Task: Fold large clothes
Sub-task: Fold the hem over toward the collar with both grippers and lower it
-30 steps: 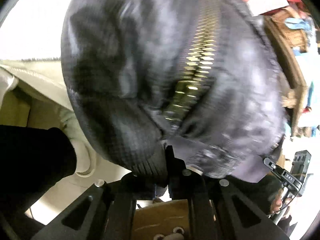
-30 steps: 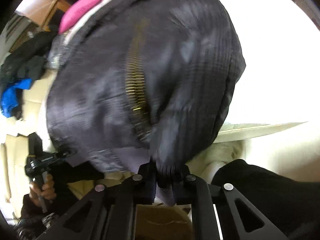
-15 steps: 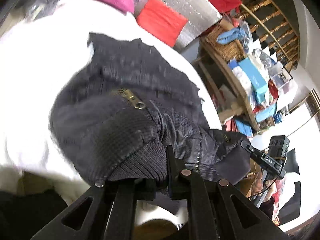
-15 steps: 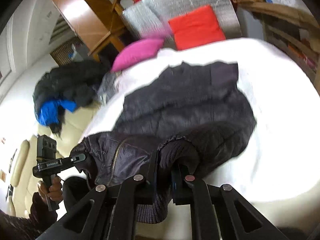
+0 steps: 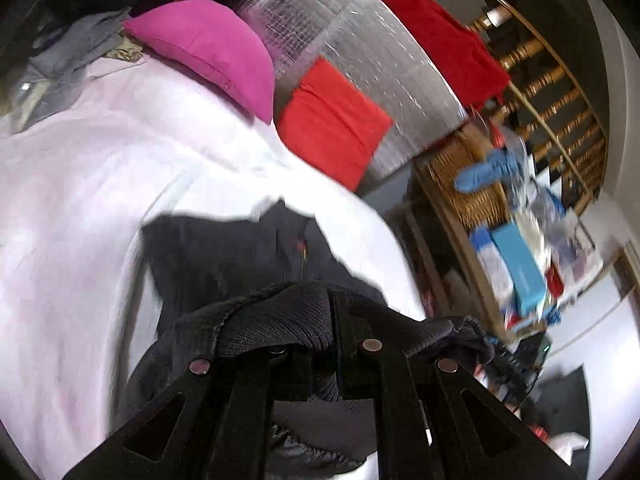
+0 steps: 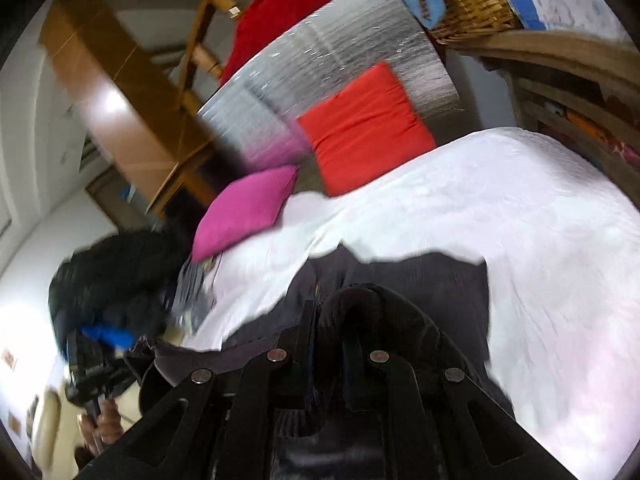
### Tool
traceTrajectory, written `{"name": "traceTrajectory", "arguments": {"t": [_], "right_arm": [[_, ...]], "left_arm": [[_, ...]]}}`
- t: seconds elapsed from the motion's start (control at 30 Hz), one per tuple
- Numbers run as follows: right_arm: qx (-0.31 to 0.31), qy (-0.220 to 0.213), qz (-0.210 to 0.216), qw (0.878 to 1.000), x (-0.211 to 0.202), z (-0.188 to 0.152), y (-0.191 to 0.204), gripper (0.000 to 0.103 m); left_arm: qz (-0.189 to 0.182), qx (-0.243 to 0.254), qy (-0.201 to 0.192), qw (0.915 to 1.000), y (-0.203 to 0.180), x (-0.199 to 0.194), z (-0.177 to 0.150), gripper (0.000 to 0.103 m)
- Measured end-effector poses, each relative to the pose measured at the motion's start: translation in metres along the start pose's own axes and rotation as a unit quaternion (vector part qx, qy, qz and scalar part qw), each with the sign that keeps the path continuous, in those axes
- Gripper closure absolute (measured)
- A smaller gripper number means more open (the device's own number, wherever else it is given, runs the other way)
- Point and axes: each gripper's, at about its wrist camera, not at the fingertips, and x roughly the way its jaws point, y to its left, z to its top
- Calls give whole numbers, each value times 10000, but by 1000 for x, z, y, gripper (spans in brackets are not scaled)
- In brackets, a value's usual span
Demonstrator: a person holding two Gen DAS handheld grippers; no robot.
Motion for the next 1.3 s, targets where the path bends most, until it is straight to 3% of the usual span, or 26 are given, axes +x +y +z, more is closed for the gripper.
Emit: {"name": "traceTrajectory", "arguments": {"t": [0.17,0.33,0.43,0.57,0.7,0.8,0.83,0.87,0.9,0.93,0.97,1.03,1.1,1.23,1.3], "right_arm": [[458,-203,-189,9986,85,36,-35,92],[817,-101,-465,9955,158,59,-74,92],[771,-217,-641,9947,178,67,-85,93],[993,-279,-592,9929,198,71,-112,93],[1243,212,-381,9913,215,71,-129,93],[762,536,-420,9948,212,77,-110,91],[626,581,-473,9952,212,77,-103,85],[490,672,-537,9951,211,77,-97,72],[396,811,-538,9945,212,76,-90,61],[346,896,-497,9941,211,75,-85,27],[271,911,-444,9945,210,73,-78,13],[-49,742,-372,9965,206,67,-59,13],[-492,991,-575,9922,211,62,-33,13],[-1204,1166,-1018,9806,219,47,4,13],[-1685,1403,-1383,9658,234,41,15,13]], "left_arm": [[150,-365,24,9992,35,81,52,94],[295,-748,177,9966,79,151,79,94],[528,-685,231,9960,93,176,89,94],[605,-830,383,9940,110,202,98,94],[499,-1086,459,9918,121,204,90,93],[338,-1211,391,9913,117,186,86,80],[400,-1227,289,9912,114,173,84,56],[600,-1222,109,9906,109,160,84,28],[818,-1185,-74,9896,104,146,84,22],[956,-1080,-298,9891,97,132,83,21],[984,-895,-524,9897,87,114,80,20],[1087,-607,-768,9892,75,81,67,15],[1473,-603,-810,9839,74,65,50,13],[2208,-810,-567,9703,92,66,32,13],[2473,-850,-330,9646,98,77,32,14]]}}
